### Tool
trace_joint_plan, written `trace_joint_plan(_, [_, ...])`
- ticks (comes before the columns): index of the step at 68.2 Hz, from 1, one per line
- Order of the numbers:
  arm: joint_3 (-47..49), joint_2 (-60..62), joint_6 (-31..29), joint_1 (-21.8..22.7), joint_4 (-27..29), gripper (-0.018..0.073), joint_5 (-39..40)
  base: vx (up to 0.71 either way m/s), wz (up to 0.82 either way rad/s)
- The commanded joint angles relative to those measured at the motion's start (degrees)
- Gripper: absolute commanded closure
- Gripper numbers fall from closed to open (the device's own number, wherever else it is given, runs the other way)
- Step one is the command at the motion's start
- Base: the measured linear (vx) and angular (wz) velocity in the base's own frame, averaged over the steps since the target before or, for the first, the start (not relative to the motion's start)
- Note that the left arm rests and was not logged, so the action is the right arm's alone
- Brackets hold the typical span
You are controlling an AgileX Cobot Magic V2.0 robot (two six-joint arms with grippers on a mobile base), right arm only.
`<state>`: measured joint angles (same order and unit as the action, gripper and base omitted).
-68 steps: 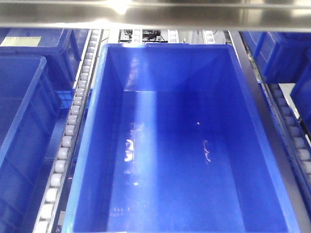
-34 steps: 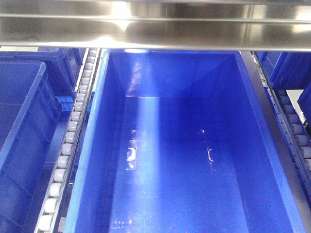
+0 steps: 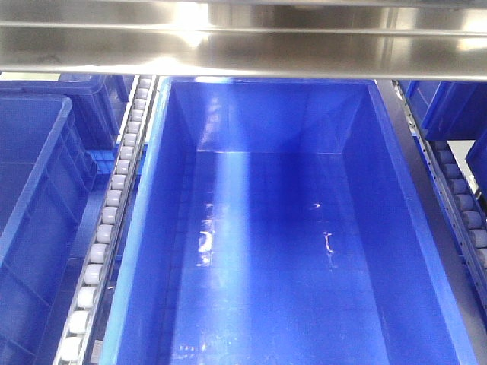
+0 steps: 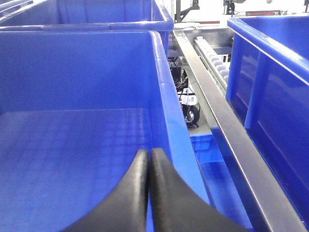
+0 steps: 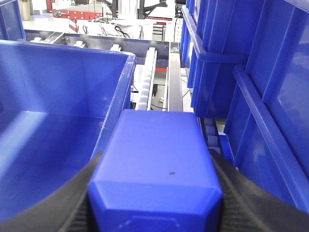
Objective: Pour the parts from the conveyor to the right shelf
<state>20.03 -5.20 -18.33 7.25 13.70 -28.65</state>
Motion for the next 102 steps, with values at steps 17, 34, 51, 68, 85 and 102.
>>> trace_joint_plan(17, [1.6,-0.7,-0.5,0.2,0.6,0.0565,4.6,0.00,0.00])
trace_joint_plan(34, [1.6,-0.7,15.8,0.1,-11.6,0.0565,3.5,0.00,0.00])
trace_joint_plan(51, [4.9,-7.3,22.8,-5.5,-17.5,0.0565,2.1,0.00,0.00])
trace_joint_plan(68, [17.8,-25.1,22.8,-11.4,-17.7,0.0565,-0.9,0.00,0.00])
trace_joint_plan(85, [32.1,-44.5,23.1,-26.6,-18.2,0.0565,-8.0,0.00,0.00])
trace_joint_plan(102, [44.1,-64.5,23.1,-37.3,-18.2,0.0565,-15.7,0.00,0.00])
